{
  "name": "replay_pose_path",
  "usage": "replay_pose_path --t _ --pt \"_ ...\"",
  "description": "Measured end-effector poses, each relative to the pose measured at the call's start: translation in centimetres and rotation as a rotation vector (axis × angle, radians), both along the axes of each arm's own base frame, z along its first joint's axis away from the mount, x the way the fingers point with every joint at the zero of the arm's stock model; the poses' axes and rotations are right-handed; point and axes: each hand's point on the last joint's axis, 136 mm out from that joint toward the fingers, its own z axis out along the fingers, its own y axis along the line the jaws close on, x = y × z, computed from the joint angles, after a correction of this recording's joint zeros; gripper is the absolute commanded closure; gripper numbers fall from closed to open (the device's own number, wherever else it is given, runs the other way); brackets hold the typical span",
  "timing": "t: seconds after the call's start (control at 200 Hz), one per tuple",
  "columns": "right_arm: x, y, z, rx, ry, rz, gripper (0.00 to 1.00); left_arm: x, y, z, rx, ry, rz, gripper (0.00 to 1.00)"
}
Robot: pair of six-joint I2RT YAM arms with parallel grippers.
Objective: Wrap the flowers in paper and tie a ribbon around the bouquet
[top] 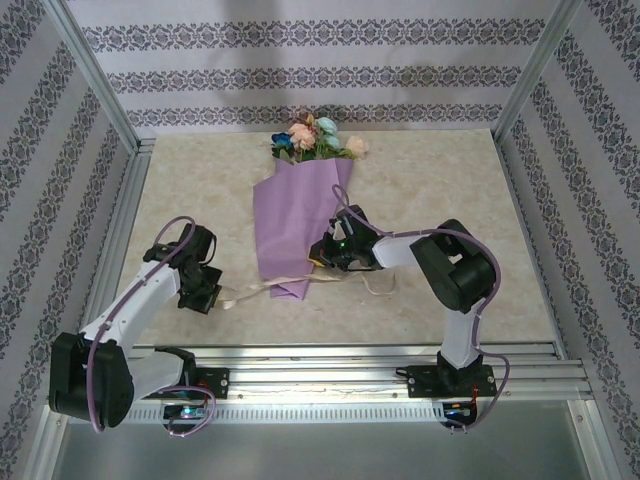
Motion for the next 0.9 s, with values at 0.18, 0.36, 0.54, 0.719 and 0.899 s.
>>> replay_pose_path --t 0.18,0.36,0.54,0.719,0.899 --pt "1.7 -1.5 0.8 0.008 0.039 -0.058 1.0 0.1 -0.1 0.2 -0.002 -0.01 -0.042 1.0" --pt "2.2 -2.3 0.9 0.014 0.085 -0.093 1.0 -1.0 -0.1 1.3 -0.011 -0.04 -0.085 1.0" --pt "2.7 -2.0 1.6 0.027 0.101 -0.112 1.0 -3.3 0.1 1.5 -0.013 -0.027 -0.117 1.0" --pt "3.4 -1.6 2.5 0.045 0.113 -0.134 1.0 -3.8 -0.2 0.4 -0.026 0.044 -0.139 1.0" --pt "3.7 -1.2 3.2 0.064 0.127 -0.144 1.0 -2.7 -0.3 -0.6 -0.021 0.062 -0.148 1.0"
